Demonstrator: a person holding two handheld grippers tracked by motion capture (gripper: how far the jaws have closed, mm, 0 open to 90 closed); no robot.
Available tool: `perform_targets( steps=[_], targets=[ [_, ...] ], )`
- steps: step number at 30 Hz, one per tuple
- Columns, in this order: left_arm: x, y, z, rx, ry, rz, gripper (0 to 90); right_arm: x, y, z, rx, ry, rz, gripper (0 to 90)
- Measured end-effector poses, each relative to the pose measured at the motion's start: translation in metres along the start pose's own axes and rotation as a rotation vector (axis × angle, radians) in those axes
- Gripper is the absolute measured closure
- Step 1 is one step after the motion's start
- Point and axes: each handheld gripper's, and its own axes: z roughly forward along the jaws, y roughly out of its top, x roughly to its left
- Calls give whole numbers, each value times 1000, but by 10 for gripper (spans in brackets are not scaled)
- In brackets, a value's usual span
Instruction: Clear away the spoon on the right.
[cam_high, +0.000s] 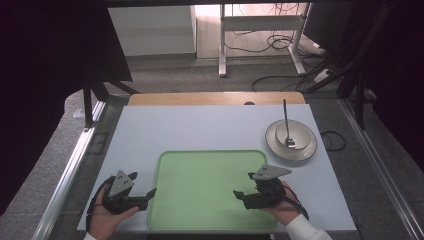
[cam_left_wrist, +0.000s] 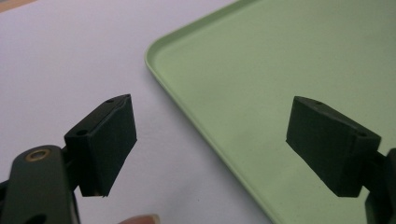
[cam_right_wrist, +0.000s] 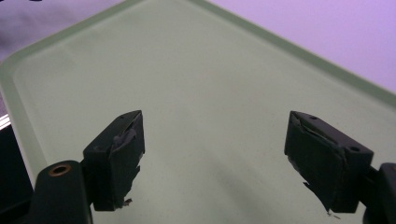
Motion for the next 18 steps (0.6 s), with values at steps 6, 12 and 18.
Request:
perform_targets(
  steps=[6, 12, 18],
  targets=[
    [-1, 0, -2, -3, -1, -1, 158, -2, 1, 0, 12, 11, 7, 234],
    [-3, 0, -3, -6, -3, 5, 158, 2, 2, 1, 17, 18, -9, 241],
    [-3, 0, -2, -5, -7, 9, 158, 2, 2, 2, 34, 29, -17, 256]
  ],
)
